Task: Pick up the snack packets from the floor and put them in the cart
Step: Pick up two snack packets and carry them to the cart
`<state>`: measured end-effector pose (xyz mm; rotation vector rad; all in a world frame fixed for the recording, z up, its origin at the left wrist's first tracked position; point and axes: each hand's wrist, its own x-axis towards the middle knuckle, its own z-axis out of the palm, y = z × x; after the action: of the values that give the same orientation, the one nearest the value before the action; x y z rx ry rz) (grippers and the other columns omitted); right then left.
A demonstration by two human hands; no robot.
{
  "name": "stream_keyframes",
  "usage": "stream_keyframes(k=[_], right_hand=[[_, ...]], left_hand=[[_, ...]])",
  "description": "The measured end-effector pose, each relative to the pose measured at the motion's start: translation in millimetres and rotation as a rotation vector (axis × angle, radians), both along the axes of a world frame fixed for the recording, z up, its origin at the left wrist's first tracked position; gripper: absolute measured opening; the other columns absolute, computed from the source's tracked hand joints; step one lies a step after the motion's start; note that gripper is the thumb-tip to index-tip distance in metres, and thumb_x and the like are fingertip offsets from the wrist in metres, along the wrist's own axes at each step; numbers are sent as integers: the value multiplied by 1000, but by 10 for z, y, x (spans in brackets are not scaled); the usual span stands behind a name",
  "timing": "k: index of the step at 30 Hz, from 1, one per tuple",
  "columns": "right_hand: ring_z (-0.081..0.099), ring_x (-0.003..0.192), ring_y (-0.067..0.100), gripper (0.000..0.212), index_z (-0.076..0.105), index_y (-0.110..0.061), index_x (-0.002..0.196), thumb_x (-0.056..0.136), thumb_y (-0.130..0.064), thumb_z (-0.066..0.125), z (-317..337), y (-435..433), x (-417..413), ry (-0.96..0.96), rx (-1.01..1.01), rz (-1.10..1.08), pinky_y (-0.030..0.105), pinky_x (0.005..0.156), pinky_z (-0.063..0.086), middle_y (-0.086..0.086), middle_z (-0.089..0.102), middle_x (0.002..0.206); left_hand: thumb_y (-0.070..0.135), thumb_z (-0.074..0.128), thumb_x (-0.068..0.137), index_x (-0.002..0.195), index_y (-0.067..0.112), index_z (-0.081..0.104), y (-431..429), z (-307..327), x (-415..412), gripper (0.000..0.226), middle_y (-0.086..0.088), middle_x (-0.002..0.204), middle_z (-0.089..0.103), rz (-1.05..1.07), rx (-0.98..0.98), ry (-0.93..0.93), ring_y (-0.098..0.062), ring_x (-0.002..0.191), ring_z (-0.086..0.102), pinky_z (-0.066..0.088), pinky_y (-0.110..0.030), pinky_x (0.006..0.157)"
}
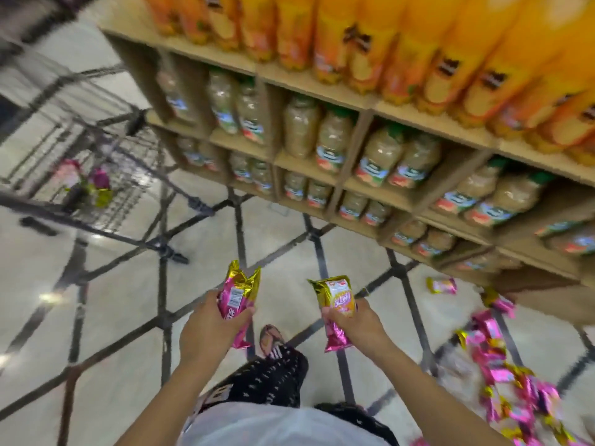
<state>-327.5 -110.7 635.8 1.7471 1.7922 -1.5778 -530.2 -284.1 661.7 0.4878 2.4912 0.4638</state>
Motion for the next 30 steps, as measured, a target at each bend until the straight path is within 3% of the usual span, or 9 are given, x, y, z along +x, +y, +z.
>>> stream_keyframes(k=[5,12,14,18,24,27,30], right_hand=[[65,83,17,46,48,-16,105,83,-48,71,108,-46,-1172,40,5,201,32,70,53,-2,62,90],[67,85,17,52,54,-12,112,80,-48,73,130,-109,-2299,107,-28,447,34,71,56,4,68,99],[67,86,16,52,55,-14,112,79,-50,73,124,-107,-2617,119,-33,517,32,73,55,0,69,97],[63,84,11,38,49,-21,106,85,-44,71,189,-56,-3369,164,-46,633,20,62,45,-7,62,92],[63,87,14,44,52,-16,109,83,-44,72,348,128,-4797,244,-49,758,26,68,48,-1,65,99],[62,85,13,41,53,-14,109,84,-42,72,579,198,-5513,279,-5,839,24,67,46,-3,64,96],[66,78,8,29,60,-18,95,83,-42,73,747,208,-6205,342,21,928,21,62,46,-4,69,87]], left_hand=[[68,66,74,97,25,49,-402,37,-728,52,6,78,63,158,-35,27,-18,71,63,52,-33,62],[64,68,76,105,18,53,-767,44,-1220,57,3,82,65,416,10,-2,-17,68,58,36,-27,52],[64,68,76,110,18,53,-799,19,-1371,59,1,88,67,490,24,-28,-19,73,59,40,-28,57],[67,68,74,109,20,55,-728,24,-1822,60,3,88,67,625,77,-46,-19,78,63,46,-30,62],[64,70,73,105,22,55,-471,252,-2899,55,3,84,67,764,166,52,-21,80,64,46,-31,65],[67,68,73,106,26,54,-345,483,-3447,54,7,83,65,821,196,85,-17,77,62,43,-29,61],[65,67,75,103,31,49,-266,712,-3959,47,13,81,61,874,263,161,-6,70,55,39,-25,57]])
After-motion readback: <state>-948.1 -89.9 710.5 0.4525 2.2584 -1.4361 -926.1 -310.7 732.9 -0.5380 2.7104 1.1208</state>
